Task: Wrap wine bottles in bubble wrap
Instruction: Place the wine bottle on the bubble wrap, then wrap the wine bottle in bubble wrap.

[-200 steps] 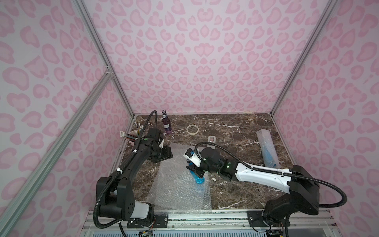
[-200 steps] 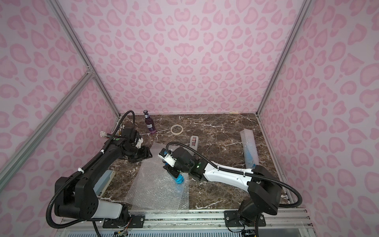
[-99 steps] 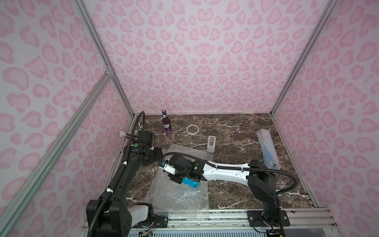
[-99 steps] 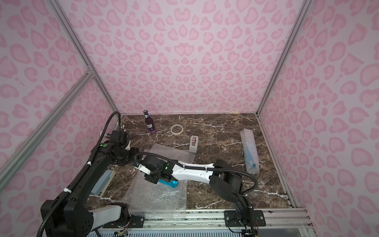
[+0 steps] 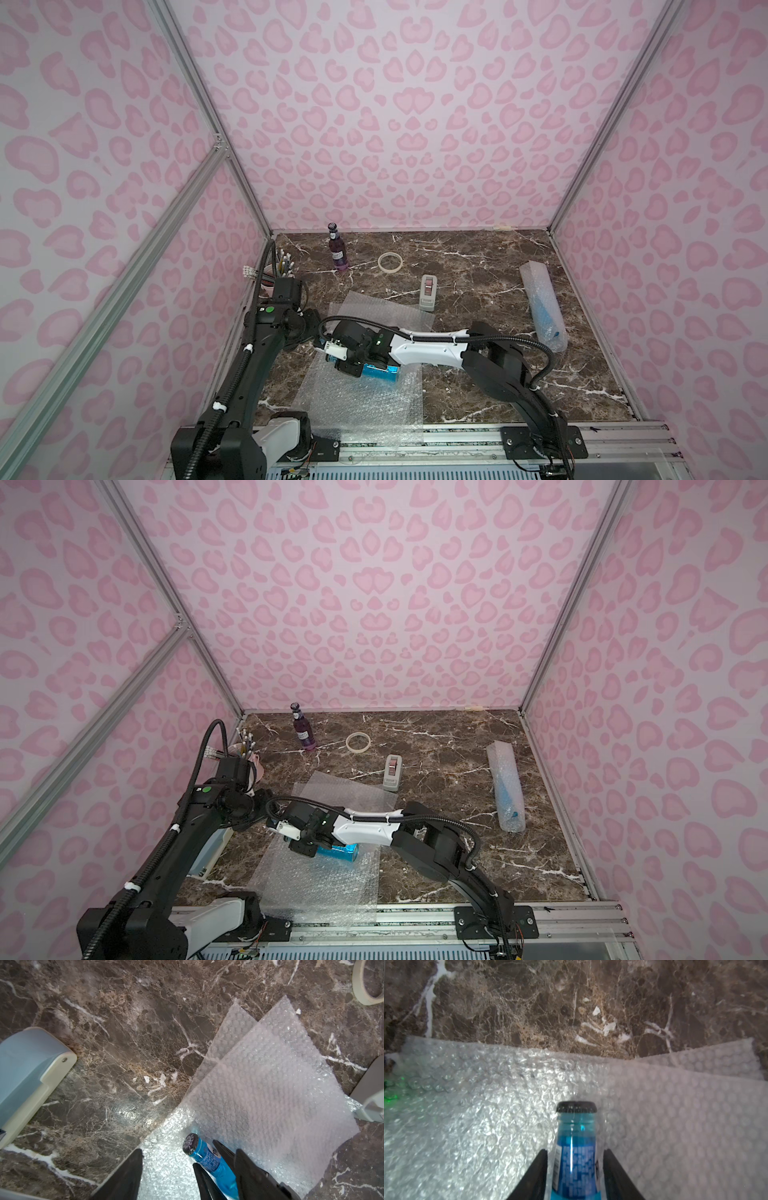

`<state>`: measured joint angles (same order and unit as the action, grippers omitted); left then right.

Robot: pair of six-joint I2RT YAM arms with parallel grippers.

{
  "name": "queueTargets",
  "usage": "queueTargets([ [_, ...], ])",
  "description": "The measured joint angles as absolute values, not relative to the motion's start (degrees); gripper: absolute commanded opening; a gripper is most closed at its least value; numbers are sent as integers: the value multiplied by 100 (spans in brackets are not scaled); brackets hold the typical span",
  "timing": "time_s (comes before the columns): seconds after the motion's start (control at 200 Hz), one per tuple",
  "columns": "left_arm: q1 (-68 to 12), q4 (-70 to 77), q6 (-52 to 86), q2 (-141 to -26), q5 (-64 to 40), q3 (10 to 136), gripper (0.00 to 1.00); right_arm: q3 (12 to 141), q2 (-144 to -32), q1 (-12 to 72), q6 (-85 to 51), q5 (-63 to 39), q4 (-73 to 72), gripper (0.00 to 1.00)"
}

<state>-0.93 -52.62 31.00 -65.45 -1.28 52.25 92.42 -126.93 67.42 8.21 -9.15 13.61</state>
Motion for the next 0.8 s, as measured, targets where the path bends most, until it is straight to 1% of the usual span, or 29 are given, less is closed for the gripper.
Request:
queueTargets([
  [0.06,-93,-5258,3135,-6580,-132,5205,71,8997,-12521,6720,808,-954,1345,61],
  [0.17,-62,-5474,3135,-6683,10,5172,71,8372,-11837,6622,718,-880,1140,64],
  [0.23,-78,-5520,3133,-6775,-49,5172,71,8025,-11391,6587,729,-893,840,64],
  [0.34,-75,-5516,3109,-7002,-97,5172,71,7102,-10569,6661,819,-1024,344,60],
  [0.44,-75,-5465,3074,-7185,-217,5172,71,6512,-10165,6893,882,-1286,239,59],
  [0.59,-80,-5256,3030,-7380,-561,5172,70,6040,-10125,7341,926,-1612,3,59],
  [0.805,-220,-5048,2991,-7529,-974,5172,70,6034,-10698,7782,1011,-1645,-169,61],
])
